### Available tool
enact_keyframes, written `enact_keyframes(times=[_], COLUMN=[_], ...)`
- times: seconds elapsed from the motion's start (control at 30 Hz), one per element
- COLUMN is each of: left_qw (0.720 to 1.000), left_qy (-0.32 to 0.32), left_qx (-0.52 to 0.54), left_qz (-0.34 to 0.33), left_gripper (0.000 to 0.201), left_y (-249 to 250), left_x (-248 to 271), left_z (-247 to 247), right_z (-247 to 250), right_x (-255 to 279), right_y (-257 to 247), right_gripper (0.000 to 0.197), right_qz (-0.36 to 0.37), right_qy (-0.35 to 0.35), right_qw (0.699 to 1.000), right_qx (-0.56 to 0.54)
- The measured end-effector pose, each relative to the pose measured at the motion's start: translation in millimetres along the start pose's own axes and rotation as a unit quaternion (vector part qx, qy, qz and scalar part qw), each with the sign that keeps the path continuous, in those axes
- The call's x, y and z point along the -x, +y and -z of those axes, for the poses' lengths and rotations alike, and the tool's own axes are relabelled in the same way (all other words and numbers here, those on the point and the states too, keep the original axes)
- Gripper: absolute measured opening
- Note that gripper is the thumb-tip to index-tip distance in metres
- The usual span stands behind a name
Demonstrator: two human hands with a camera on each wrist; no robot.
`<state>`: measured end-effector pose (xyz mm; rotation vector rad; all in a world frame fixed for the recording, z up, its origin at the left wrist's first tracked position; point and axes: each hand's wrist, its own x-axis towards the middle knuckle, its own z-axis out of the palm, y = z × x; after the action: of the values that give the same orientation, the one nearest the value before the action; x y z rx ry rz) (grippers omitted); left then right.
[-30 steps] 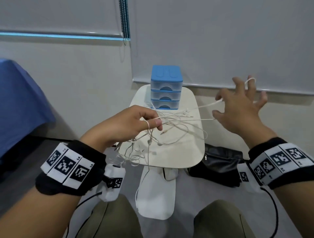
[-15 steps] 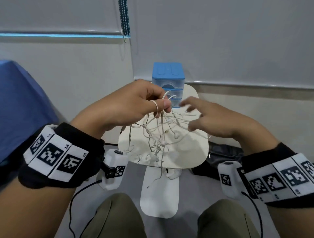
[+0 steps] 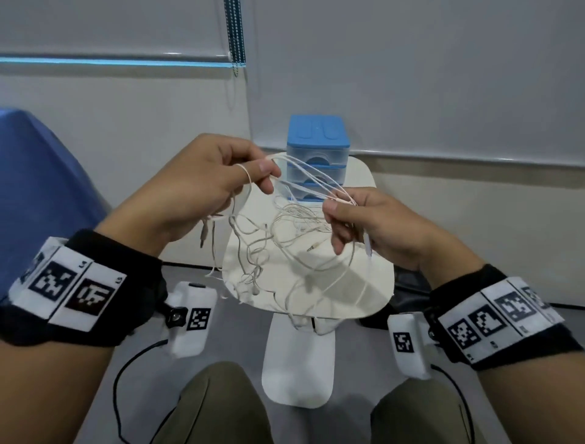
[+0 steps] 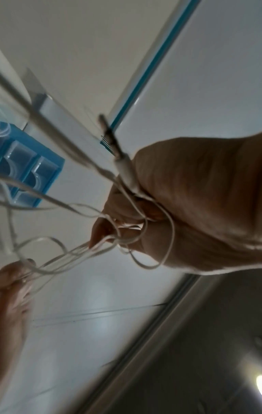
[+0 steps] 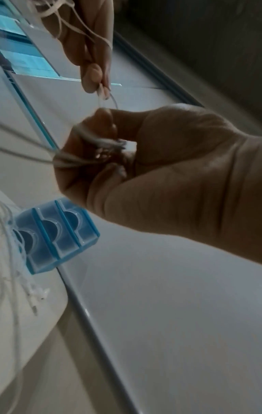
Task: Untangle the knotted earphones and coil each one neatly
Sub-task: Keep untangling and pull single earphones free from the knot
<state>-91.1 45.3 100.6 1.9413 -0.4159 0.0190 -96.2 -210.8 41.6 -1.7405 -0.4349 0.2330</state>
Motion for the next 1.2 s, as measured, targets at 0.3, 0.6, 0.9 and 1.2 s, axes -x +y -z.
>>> enact_keyframes(times=[0.3,0.6,0.9,1.2], left_qw=[0.987,0.977,0.974,0.964], left_qy=[0.075,-0.024,-0.045,-0.071], left_qx=[0.106,0.125,0.068,-0.062], left_qz=[0.093,0.171,0.212,0.249], left_gripper=[0.018,0.017,0.019,0.014], left_y=[-35,-58,-83,-106], left_x=[-32,-66,-85,-96], left_z=[12,-27,-31,-56], right_z=[53,61,44,17], right_x=[-24,-55,-68,-73], right_y=[-21,4,48,85], right_gripper=[0.014,0.017,0.055,0.061], right_qz=[-0.144,-0.201,-0.239,-0.279], right_qy=[-0.001,0.213,0.215,0.003], right_qw=[0.956,0.95,0.939,0.845], right_qx=[0.254,-0.105,0.118,0.456])
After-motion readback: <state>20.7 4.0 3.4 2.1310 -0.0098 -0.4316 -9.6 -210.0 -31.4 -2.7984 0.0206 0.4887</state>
